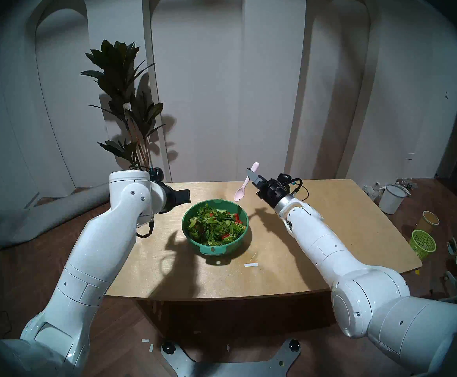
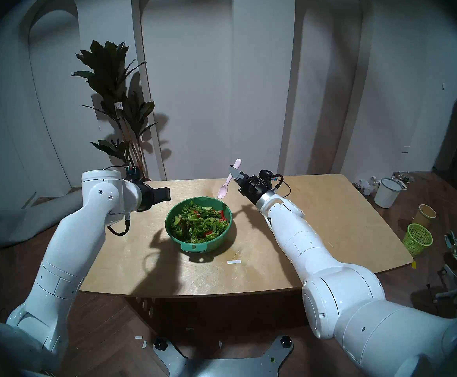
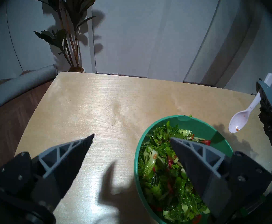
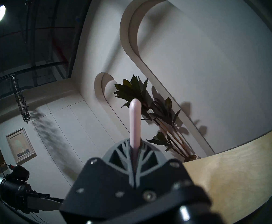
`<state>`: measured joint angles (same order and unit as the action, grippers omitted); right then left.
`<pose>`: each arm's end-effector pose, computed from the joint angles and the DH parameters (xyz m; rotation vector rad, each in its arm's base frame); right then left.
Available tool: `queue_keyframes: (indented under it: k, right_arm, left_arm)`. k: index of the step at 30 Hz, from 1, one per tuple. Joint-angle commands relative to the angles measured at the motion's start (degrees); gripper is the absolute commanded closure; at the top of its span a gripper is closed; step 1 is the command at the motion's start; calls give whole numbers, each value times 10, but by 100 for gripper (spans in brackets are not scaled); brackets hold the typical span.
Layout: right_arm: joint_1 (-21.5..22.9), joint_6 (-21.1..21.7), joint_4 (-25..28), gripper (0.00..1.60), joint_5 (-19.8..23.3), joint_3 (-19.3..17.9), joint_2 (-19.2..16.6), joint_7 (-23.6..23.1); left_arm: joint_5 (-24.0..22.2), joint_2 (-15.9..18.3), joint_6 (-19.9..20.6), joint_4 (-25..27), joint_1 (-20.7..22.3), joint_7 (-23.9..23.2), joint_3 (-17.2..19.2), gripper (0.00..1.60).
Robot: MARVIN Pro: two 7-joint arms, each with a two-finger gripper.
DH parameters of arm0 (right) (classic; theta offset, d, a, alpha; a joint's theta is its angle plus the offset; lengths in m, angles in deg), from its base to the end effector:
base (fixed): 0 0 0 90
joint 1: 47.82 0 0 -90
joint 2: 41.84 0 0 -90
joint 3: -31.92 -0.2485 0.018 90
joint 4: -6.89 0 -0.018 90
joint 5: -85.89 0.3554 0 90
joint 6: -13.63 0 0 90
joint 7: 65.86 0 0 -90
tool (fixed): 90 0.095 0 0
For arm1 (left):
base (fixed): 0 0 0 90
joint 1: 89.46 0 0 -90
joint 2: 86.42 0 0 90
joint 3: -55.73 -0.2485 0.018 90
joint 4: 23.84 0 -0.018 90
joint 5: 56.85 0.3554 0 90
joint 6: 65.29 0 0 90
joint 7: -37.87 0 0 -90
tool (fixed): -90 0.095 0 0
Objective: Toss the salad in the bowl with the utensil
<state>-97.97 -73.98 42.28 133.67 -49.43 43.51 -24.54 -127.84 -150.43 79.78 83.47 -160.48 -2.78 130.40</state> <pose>0.5811 0.0460 -0.2650 -1.4704 -0.0060 -1.4673 0.4650 -0.0206 -0.1215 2.7523 0.1232 1.3111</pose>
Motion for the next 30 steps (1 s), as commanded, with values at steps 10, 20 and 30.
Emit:
queue_keyframes:
  k: [10, 20, 30]
  right_arm:
    - [-30, 3, 71, 160, -16, -11, -13, 79]
    - [-49, 11, 142, 160, -19, -16, -9, 106]
    - [-82, 49, 204, 160, -21, -11, -7, 147]
  left_arm:
    - [-8, -9, -1, 25, 3, 7, 2, 0]
    - [-10, -12, -1, 34, -4, 12, 7, 0]
    - [-12, -14, -1, 37, -13, 17, 19, 0]
